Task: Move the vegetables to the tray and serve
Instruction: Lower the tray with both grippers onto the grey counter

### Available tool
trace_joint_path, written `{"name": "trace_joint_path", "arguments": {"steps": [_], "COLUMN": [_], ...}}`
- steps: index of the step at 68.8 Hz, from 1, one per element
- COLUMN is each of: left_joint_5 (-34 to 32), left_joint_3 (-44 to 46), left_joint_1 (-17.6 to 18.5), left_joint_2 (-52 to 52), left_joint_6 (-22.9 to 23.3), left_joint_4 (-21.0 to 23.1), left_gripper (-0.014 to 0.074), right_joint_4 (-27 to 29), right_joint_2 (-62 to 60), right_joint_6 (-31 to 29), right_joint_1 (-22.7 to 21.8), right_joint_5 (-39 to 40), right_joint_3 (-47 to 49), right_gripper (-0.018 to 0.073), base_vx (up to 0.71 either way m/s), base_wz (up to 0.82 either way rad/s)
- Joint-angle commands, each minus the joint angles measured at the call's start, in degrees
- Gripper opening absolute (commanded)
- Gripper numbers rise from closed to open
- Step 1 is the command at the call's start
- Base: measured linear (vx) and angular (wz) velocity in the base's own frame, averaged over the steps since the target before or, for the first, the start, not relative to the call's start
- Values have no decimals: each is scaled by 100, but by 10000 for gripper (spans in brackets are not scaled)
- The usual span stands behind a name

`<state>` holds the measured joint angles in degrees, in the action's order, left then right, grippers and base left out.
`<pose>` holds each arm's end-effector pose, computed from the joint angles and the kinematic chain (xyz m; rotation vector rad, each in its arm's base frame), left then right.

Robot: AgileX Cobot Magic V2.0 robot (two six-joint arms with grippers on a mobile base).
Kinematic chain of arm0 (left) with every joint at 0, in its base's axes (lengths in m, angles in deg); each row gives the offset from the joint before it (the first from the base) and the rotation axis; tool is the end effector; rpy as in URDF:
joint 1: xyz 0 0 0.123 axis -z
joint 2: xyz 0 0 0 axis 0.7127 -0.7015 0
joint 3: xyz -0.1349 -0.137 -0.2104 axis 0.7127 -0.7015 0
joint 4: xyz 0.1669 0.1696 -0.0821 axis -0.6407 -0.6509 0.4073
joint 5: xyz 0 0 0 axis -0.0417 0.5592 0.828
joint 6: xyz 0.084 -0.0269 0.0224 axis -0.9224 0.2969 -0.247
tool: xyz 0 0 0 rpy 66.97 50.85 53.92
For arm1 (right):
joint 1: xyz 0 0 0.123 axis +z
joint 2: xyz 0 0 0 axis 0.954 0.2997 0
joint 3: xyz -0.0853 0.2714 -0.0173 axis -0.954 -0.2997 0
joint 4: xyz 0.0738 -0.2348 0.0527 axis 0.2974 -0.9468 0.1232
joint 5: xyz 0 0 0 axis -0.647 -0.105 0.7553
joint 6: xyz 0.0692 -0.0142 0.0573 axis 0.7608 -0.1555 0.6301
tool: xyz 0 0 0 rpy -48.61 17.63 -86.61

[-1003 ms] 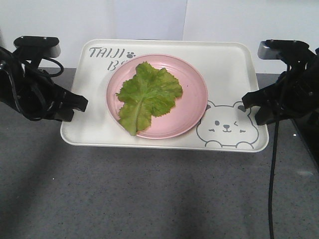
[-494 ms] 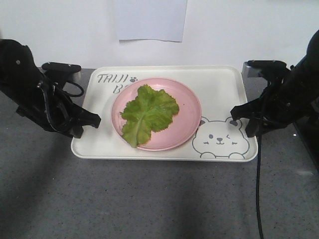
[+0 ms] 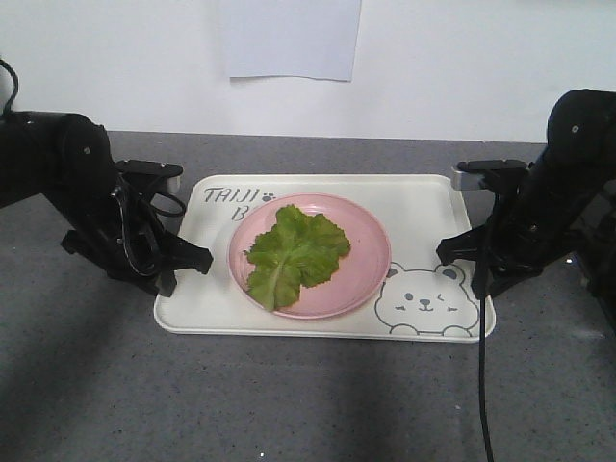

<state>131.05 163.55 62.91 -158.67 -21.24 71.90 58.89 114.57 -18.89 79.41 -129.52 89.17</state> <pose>0.3468 -0.1187 0.2390 0.3547 2.9146 -0.2082 0.3521 0.0559 0.2414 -0.3404 3.0176 0.2283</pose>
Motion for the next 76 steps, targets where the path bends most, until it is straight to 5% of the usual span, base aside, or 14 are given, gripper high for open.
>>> {"name": "trace_joint_path", "arguments": {"steps": [1, 26, 45, 76], "left_joint_5": [-162, 124, 183, 292], "left_joint_3": [171, 171, 171, 171], "left_joint_1": [65, 65, 65, 65], "left_joint_2": [217, 71, 76, 83], "left_joint_6": [-136, -136, -136, -131], "left_joint_4": [-72, -156, -152, -157], "left_gripper": [-6, -3, 34, 259], "right_joint_4": [6, 9, 9, -78], "right_joint_2": [-155, -119, -119, -119], "right_joint_6": [-287, -287, -287, -231], "right_joint_1": [49, 49, 49, 49], "right_joint_5": [-158, -229, -327, -282], "right_joint_3": [139, 139, 139, 139], "right_gripper": [-1, 33, 149, 375], "base_vx": [0, 0, 0, 0], "base_wz": [0, 0, 0, 0]}}
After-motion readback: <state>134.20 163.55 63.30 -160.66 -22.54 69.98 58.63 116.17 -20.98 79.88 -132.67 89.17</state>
